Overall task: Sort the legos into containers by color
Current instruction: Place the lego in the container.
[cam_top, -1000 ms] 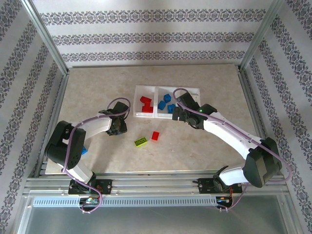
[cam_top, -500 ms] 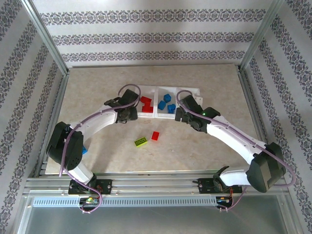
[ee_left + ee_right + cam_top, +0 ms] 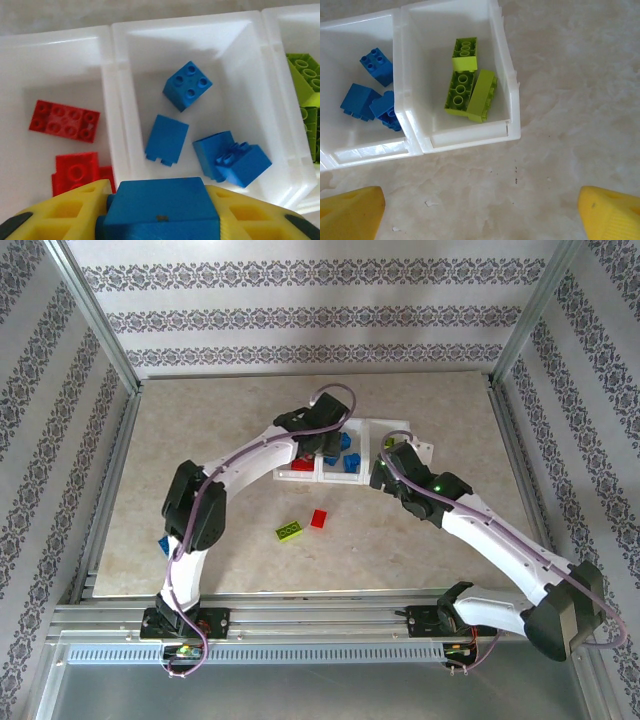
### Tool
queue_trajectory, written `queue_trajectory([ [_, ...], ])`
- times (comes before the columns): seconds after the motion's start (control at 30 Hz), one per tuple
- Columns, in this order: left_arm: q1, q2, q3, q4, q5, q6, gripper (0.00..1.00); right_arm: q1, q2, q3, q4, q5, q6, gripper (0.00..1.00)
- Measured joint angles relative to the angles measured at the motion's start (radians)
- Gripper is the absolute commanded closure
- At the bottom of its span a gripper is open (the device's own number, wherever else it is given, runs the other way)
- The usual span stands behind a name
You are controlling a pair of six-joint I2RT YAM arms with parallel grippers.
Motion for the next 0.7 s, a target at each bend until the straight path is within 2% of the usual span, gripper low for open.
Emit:
queue_trajectory([
  [0.3, -0.001, 0.156, 0.201, -0.068, 0.003, 0.046, 0.56, 0.0, -0.003, 0.0, 0.0, 0.001, 0.0, 0.02],
  [0.43, -0.001, 0.201, 0.253, -0.09, 0.003, 0.054, 0.52, 0.0, -0.009, 0.0, 0.0, 0.001, 0.0, 0.02],
  [0.57, -0.001, 0.221, 0.285, -0.113, 0.003, 0.065, 0.43, 0.0, -0.011, 0.0, 0.0, 0.002, 0.0, 0.02],
  [0.7, -0.001, 0.222, 0.302, -0.119, 0.003, 0.068, 0.41, 0.0, -0.011, 0.0, 0.0, 0.002, -0.001, 0.02],
])
